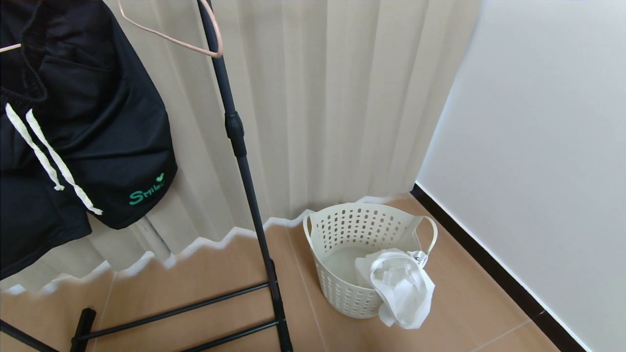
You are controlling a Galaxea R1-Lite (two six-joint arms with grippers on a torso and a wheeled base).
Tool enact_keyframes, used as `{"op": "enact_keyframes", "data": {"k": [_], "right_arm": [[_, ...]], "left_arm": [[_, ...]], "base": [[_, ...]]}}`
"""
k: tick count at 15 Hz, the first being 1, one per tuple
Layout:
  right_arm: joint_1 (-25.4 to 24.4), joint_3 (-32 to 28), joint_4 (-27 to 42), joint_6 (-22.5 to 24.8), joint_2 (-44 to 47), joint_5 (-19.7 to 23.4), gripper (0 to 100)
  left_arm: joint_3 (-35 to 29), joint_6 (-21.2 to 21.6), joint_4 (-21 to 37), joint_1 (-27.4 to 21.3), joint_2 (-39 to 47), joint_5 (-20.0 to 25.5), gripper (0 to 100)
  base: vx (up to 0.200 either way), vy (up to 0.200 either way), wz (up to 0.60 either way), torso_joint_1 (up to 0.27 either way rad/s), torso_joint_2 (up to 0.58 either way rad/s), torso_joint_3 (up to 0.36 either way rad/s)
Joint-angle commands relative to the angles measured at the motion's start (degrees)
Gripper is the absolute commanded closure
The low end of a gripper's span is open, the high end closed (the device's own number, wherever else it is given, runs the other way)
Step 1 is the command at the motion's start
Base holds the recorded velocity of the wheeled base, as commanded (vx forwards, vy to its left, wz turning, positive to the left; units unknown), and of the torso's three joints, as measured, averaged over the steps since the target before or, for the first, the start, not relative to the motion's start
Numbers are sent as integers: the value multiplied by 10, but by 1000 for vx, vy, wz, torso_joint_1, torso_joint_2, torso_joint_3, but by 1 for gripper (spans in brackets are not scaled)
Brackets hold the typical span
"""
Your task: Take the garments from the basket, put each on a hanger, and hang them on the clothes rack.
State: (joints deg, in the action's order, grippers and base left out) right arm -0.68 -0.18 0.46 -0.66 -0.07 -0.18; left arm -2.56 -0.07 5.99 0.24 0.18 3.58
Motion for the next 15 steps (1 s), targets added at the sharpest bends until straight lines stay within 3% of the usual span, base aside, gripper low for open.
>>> {"op": "enact_keyframes", "data": {"k": [1,9,15], "right_arm": [[0,0,0,0,1,0,0],[0,0,0,0,1,0,0],[0,0,0,0,1,0,0]], "left_arm": [[0,0,0,0,1,0,0],[0,-2,0,0,1,0,0],[0,-4,0,0,1,0,0]], "base": [[0,0,0,0,0,0],[0,0,0,0,0,0],[0,0,0,2,3,-161]]}}
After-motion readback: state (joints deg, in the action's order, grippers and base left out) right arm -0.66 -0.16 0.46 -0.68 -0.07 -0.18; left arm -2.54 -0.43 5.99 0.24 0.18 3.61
